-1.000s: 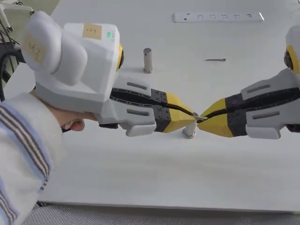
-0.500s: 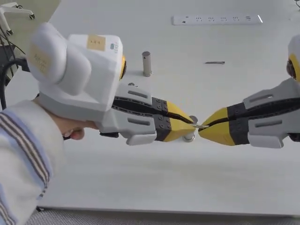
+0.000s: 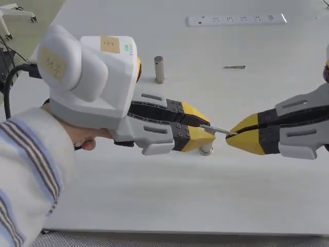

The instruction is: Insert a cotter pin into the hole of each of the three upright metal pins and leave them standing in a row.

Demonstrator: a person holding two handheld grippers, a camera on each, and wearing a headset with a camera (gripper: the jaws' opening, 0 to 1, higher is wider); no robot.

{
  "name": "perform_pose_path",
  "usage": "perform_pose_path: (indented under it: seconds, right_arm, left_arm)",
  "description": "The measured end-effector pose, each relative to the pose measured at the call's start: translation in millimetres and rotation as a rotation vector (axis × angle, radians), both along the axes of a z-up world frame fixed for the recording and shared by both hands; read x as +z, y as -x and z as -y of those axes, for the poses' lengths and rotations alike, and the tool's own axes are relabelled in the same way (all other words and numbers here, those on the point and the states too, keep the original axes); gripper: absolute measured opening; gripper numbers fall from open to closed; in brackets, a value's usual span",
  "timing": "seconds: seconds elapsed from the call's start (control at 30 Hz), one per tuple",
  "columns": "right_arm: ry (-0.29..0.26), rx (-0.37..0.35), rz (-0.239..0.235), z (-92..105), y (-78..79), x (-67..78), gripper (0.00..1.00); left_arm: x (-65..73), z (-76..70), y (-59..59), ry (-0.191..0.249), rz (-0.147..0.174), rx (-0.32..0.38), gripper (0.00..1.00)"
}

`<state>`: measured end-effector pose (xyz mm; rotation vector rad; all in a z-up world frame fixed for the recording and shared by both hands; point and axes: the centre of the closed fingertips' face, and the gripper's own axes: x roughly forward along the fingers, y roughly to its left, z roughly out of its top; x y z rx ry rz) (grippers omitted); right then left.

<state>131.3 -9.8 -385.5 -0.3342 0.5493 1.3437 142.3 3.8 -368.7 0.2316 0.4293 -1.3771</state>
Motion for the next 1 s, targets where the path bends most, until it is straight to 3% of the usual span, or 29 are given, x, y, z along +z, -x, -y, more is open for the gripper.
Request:
perform_pose_path:
  seconds: [0.2,0.27,0.43,0.6,1.0]
  right_arm:
    - [0.036,-0.019,0.025,13.1,-7.5,-9.5,0.0]
    - [0.039,-0.019,0.053,15.8,-9.9,-12.0,0.0]
    - [0.077,-0.035,0.054,23.7,-17.1,-26.8,0.0]
    - [0.095,-0.063,0.04,33.7,-25.5,-39.7,0.0]
    - [0.128,-0.068,0.021,37.7,-30.7,-52.0,0.0]
  left_arm:
    - [-7.5,-0.6,-13.9,-0.026,0.003,0.027,0.15]
    - [-13.3,-0.4,-17.5,-0.049,0.003,0.029,0.14]
    - [-26.4,2.0,-26.5,-0.094,0.009,0.042,0.16]
    - [-38.8,4.4,-36.7,-0.139,-0.007,0.084,0.16]
    - [-57.2,14.8,-35.9,-0.208,-0.021,0.062,0.17]
